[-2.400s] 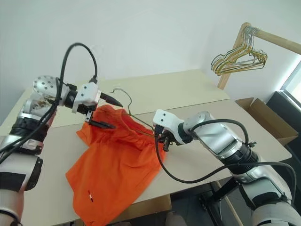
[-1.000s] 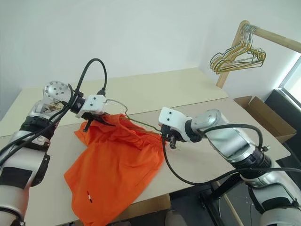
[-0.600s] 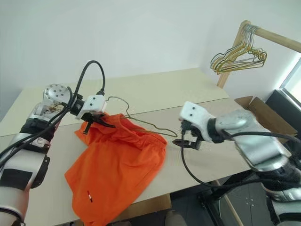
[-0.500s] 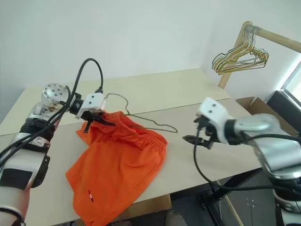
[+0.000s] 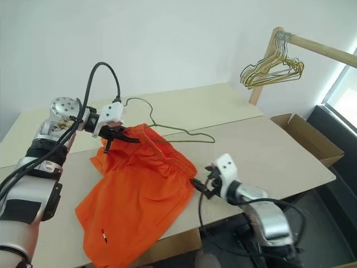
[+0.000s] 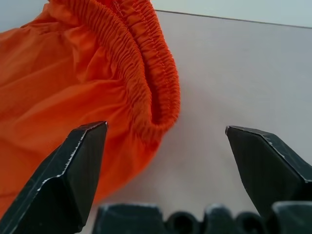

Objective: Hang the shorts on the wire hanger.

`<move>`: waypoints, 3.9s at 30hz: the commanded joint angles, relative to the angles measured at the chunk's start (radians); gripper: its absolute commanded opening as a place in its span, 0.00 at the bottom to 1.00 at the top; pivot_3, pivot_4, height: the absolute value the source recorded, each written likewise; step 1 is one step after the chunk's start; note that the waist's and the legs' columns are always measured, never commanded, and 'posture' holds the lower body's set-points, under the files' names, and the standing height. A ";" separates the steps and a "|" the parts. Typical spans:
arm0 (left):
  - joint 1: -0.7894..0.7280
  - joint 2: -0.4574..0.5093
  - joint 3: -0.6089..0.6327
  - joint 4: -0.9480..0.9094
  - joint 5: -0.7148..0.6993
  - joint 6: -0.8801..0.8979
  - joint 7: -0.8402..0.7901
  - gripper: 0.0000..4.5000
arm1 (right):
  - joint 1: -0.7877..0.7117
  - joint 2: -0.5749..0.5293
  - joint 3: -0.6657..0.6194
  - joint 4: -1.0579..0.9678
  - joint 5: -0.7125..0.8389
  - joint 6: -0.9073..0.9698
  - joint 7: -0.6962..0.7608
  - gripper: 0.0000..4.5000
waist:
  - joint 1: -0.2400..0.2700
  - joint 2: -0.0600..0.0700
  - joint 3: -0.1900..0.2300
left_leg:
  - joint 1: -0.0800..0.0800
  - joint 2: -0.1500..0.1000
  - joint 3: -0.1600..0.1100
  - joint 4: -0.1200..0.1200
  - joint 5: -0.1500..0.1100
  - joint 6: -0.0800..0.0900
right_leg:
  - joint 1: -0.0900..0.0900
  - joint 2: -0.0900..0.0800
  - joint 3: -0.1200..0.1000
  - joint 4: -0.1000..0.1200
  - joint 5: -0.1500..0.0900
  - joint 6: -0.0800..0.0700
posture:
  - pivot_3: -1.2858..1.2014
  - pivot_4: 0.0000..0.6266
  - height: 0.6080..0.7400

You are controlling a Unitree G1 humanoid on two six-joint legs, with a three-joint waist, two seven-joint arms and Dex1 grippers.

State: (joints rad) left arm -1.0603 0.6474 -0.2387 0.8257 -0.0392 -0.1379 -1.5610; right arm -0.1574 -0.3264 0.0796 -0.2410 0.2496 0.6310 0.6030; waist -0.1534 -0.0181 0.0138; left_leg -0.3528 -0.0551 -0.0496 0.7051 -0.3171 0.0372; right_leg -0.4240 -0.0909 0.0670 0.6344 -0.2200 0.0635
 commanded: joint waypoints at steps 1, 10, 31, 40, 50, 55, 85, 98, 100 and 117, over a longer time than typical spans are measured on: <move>-0.010 0.025 0.030 -0.043 -0.008 0.016 -0.007 0.00 | -0.055 0.026 0.022 0.100 -0.029 -0.070 -0.026 1.00 | 0.002 0.000 0.000 | -0.001 -0.001 -0.001 0.000 0.000 -0.001 | -0.001 -0.001 -0.001 0.003 0.000 0.000 | 0.47 0.00 1.00; 0.007 0.045 0.032 -0.089 -0.008 0.036 -0.005 0.00 | -0.108 0.052 0.012 0.168 0.081 -0.050 0.091 0.80 | 0.006 0.000 0.000 | -0.001 -0.003 -0.001 0.001 0.000 0.000 | 0.000 -0.003 -0.001 0.005 0.000 0.001 | 0.49 0.00 1.00; 0.141 0.148 0.058 -0.199 -0.033 0.024 -0.037 0.00 | -0.120 -0.161 -0.110 0.111 0.237 0.068 0.207 0.01 | 0.035 0.000 0.000 | 0.000 -0.003 -0.001 0.001 0.000 0.000 | 0.000 -0.002 -0.001 0.006 0.000 0.000 | 0.49 0.00 1.00; 0.174 0.180 0.011 -0.155 0.005 -0.067 -0.021 0.00 | -0.138 -0.284 -0.129 0.074 0.282 0.085 0.275 0.01 | 0.050 0.000 0.000 | 0.000 -0.002 -0.001 0.001 0.000 0.000 | 0.001 -0.002 -0.001 0.005 0.000 0.000 | 0.49 0.00 1.00; 0.160 0.179 -0.031 -0.045 0.115 -0.171 0.037 0.00 | -0.157 -0.358 -0.134 0.090 0.280 0.067 0.309 0.01 | 0.059 0.000 0.000 | -0.001 -0.003 0.000 0.001 0.000 0.001 | 0.001 -0.003 -0.001 0.003 0.000 0.001 | 0.48 0.00 1.00; 0.153 0.139 -0.040 -0.029 0.138 -0.179 0.075 0.00 | -0.173 -0.372 -0.131 0.021 0.287 0.043 0.332 0.01 | 0.059 0.000 0.000 | -0.001 -0.002 0.000 0.001 0.000 0.001 | 0.001 -0.002 -0.001 -0.004 0.000 0.001 | 0.48 0.00 1.00; 0.092 0.003 -0.013 -0.045 0.083 -0.095 0.048 0.00 | -0.247 -0.465 -0.049 -0.101 0.180 0.084 0.292 1.00 | 0.054 -0.001 0.000 | -0.002 -0.002 0.001 0.001 -0.001 0.001 | 0.001 -0.003 -0.001 -0.005 0.000 0.001 | 0.46 0.00 1.00; 0.091 0.013 -0.036 -0.049 0.112 -0.103 0.031 0.00 | -0.283 -0.473 -0.100 -0.189 0.285 0.111 0.317 1.00 | 0.054 -0.001 0.000 | -0.002 -0.002 0.001 0.001 -0.001 0.001 | 0.001 -0.003 -0.001 -0.005 0.000 0.001 | 0.46 0.00 1.00; 0.086 0.017 -0.044 -0.044 0.127 -0.111 0.029 0.00 | -0.301 -0.460 -0.081 -0.197 0.282 0.127 0.294 1.00 | 0.054 -0.001 0.000 | -0.002 -0.002 0.001 0.001 -0.001 0.001 | 0.001 -0.003 -0.001 -0.005 0.000 0.001 | 0.46 0.00 1.00; 0.027 -0.006 -0.061 0.032 0.163 -0.161 0.022 0.00 | -0.672 -0.126 0.321 -0.002 0.084 0.237 0.122 0.96 | -0.002 0.000 0.000 | -0.006 -0.003 -0.001 0.001 0.001 -0.001 | -0.004 -0.005 -0.003 -0.002 0.000 0.001 | 0.45 0.00 1.00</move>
State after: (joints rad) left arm -0.9949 0.6389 -0.3087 0.8638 0.1243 -0.2851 -1.5410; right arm -0.7947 -0.4577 0.3962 -0.2520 0.3623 0.8769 0.7244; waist -0.1558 -0.0185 0.0139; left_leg -0.3594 -0.0583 -0.0512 0.7063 -0.3164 0.0359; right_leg -0.4278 -0.0955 0.0638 0.6325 -0.2195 0.0643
